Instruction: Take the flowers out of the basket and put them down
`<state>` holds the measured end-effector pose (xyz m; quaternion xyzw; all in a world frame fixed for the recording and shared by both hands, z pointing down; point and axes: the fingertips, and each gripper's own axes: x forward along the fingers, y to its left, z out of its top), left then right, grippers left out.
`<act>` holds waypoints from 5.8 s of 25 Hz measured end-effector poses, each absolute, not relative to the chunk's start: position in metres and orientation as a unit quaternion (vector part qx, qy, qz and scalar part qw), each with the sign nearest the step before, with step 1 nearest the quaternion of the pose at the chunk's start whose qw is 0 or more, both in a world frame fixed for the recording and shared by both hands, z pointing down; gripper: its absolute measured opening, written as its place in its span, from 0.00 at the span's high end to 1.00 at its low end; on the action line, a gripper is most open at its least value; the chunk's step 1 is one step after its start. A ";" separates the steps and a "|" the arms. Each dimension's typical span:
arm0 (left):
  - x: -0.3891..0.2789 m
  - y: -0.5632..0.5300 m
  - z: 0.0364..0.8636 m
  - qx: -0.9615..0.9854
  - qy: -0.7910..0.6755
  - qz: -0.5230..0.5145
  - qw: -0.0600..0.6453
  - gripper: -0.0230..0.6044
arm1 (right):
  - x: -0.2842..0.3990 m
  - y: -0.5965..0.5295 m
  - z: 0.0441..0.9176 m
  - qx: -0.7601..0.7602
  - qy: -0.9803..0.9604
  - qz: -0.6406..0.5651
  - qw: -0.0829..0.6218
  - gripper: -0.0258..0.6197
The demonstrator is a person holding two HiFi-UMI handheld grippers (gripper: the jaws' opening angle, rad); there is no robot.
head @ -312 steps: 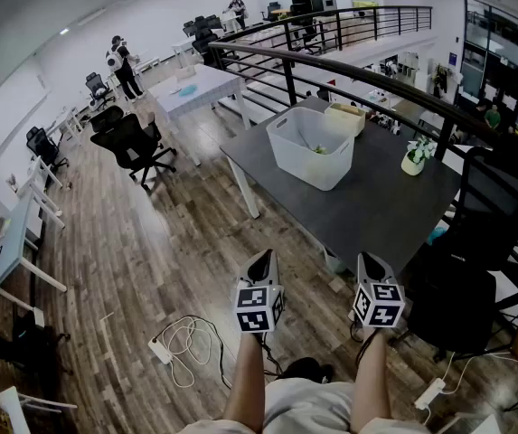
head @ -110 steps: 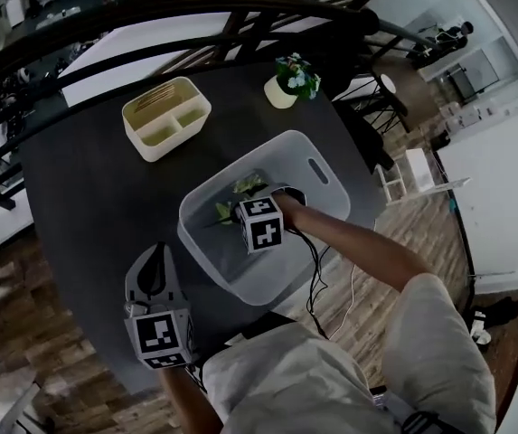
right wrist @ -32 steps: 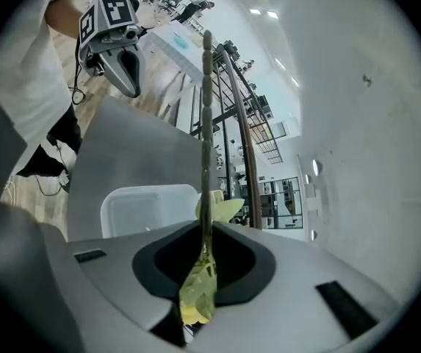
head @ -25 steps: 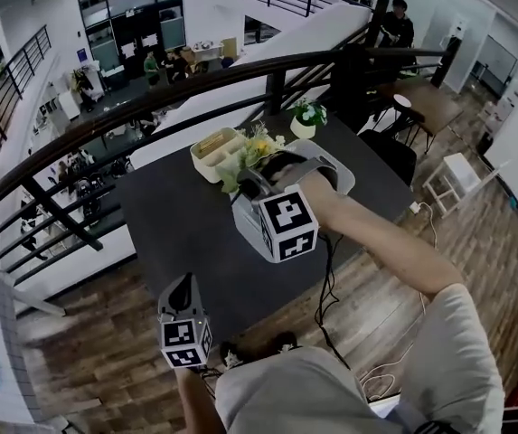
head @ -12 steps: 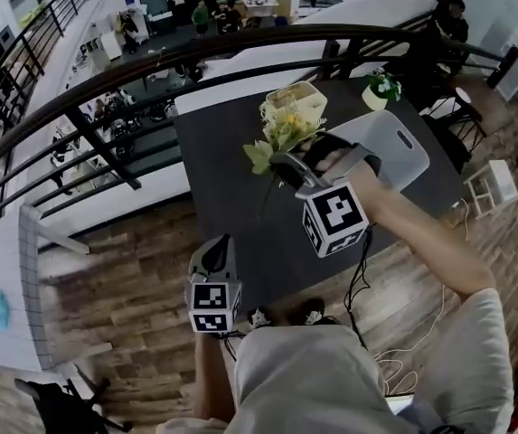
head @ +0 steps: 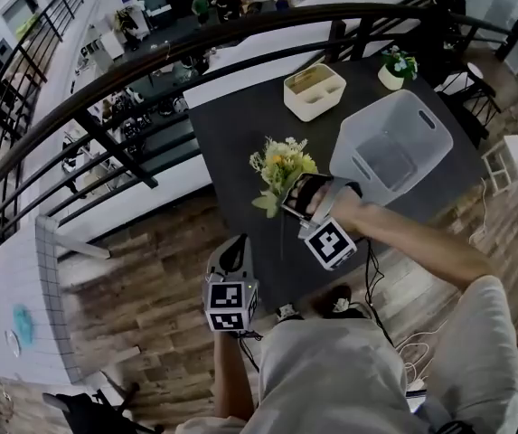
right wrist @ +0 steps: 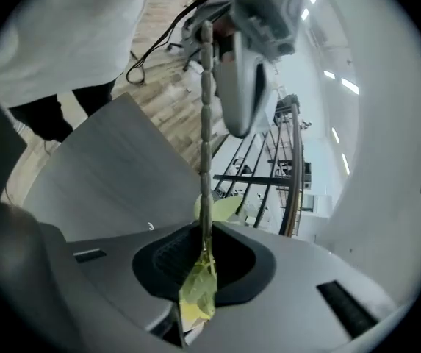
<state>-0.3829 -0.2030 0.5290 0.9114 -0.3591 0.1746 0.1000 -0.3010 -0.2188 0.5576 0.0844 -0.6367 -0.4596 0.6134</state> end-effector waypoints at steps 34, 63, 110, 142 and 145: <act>-0.392 -0.177 0.558 0.915 -0.325 0.208 0.120 0.93 | -0.265 -0.163 0.722 0.011 -0.708 -0.252 0.659 0.67; -0.342 -0.076 0.525 0.875 -0.438 0.154 0.135 0.93 | -0.175 -0.054 0.561 0.655 -0.709 0.246 0.086 0.68; -0.341 -0.154 0.581 0.949 -0.125 0.263 0.119 0.93 | -0.282 -0.046 0.626 0.782 -0.482 0.394 0.027 0.93; -0.363 -0.201 0.565 0.953 -0.129 0.254 0.104 0.93 | -0.288 -0.085 0.621 0.758 -0.539 0.364 0.058 0.93; -0.359 -0.197 0.565 0.954 -0.123 0.254 0.104 0.93 | -0.282 -0.079 0.621 0.764 -0.528 0.365 0.069 0.93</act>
